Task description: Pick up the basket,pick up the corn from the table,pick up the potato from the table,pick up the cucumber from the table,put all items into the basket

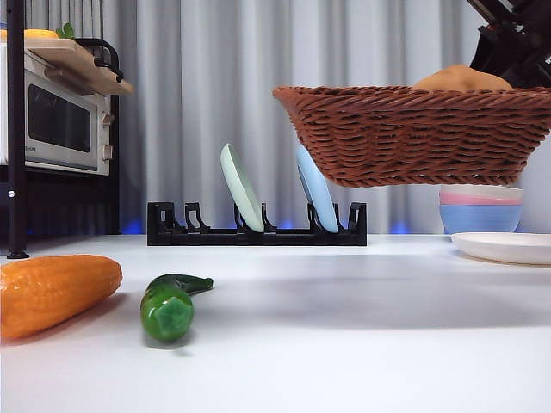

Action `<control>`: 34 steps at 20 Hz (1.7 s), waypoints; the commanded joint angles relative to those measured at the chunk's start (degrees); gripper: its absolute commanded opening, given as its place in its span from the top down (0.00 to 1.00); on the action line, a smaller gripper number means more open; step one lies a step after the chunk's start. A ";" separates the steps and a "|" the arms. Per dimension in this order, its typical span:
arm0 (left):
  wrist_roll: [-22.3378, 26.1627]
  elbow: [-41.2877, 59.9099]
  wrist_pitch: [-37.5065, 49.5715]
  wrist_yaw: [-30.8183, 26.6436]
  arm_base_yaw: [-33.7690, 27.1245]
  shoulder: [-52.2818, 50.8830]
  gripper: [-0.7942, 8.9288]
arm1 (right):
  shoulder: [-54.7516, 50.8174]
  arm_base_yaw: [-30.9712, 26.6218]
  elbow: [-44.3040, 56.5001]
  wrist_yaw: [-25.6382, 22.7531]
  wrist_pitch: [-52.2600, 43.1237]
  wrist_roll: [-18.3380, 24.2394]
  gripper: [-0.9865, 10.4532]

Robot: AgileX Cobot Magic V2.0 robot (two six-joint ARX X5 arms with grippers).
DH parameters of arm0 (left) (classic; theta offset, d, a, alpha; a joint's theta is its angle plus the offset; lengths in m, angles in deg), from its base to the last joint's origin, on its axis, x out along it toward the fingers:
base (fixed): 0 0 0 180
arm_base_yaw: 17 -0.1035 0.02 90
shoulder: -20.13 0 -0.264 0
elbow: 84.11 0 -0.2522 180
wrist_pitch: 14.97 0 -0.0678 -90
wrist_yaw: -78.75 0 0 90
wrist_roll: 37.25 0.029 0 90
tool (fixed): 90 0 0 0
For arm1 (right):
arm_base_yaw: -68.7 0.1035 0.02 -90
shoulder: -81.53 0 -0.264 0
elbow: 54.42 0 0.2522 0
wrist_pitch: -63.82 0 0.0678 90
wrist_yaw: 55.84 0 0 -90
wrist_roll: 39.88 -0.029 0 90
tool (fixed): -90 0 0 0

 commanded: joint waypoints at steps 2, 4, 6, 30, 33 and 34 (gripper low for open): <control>-5.49 2.03 -12.83 -8.41 -0.04 -1.62 0.33 | 0.22 -1.01 -0.20 0.85 -0.96 0.02 0.92; -8.22 7.23 -13.31 -10.51 -0.24 -2.32 0.33 | 0.22 -1.31 -0.20 0.85 -1.01 0.07 0.92; -10.71 15.74 -9.75 -10.51 -0.46 -2.43 0.34 | 0.22 -1.33 -0.20 0.83 -1.01 0.46 0.92; -7.39 49.88 25.27 8.90 -26.49 8.13 0.75 | 0.22 -1.33 -0.20 0.74 -1.05 0.92 0.92; -3.96 49.81 26.27 8.92 -26.49 8.00 0.93 | 0.22 -1.33 -0.20 0.72 -1.03 0.92 0.92; -2.97 49.62 25.35 8.94 -26.53 7.23 0.93 | 0.22 -1.33 -0.20 0.72 -1.03 0.92 0.92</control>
